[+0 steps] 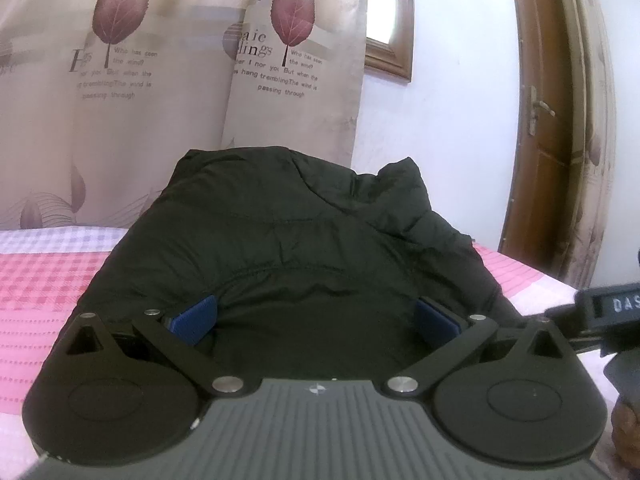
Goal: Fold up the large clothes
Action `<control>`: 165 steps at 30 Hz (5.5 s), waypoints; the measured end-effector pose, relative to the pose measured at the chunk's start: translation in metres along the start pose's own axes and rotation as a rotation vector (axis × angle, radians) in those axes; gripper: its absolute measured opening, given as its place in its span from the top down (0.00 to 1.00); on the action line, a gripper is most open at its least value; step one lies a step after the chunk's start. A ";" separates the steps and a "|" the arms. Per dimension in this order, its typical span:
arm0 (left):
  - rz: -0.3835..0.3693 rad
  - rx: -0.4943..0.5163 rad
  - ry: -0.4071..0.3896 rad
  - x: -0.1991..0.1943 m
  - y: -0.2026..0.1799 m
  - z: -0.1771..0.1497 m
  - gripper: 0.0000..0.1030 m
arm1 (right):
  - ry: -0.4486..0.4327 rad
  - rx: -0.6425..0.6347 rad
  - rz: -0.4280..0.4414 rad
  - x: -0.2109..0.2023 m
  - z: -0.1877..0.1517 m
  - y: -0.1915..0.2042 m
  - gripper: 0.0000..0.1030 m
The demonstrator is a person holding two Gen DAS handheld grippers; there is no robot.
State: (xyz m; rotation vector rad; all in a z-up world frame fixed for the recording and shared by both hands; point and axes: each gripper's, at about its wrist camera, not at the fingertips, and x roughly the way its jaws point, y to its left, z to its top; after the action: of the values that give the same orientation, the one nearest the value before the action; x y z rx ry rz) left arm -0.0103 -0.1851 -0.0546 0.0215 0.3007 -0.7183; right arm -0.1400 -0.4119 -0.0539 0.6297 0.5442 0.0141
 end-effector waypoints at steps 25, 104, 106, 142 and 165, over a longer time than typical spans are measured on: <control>-0.013 -0.127 -0.089 -0.051 0.061 0.035 0.00 | 0.144 0.013 0.137 0.057 0.030 -0.011 0.05; 0.631 0.020 -0.077 -0.226 0.035 0.019 0.00 | -0.221 -0.539 -0.030 -0.102 -0.089 0.169 0.00; 0.633 0.025 -0.085 -0.232 0.028 0.023 0.00 | -0.277 -0.605 -0.062 -0.114 -0.092 0.182 0.00; 0.524 -0.053 -0.101 -0.255 -0.005 0.023 0.00 | -0.385 -0.610 -0.061 -0.142 -0.131 0.214 0.00; 0.520 -0.063 -0.067 -0.249 -0.004 0.013 0.00 | -0.341 -0.597 -0.061 -0.137 -0.131 0.209 0.00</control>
State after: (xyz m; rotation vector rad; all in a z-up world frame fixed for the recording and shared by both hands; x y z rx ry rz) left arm -0.1863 -0.0291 0.0278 0.0151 0.2386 -0.1926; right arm -0.2904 -0.1927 0.0416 0.0268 0.2059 0.0108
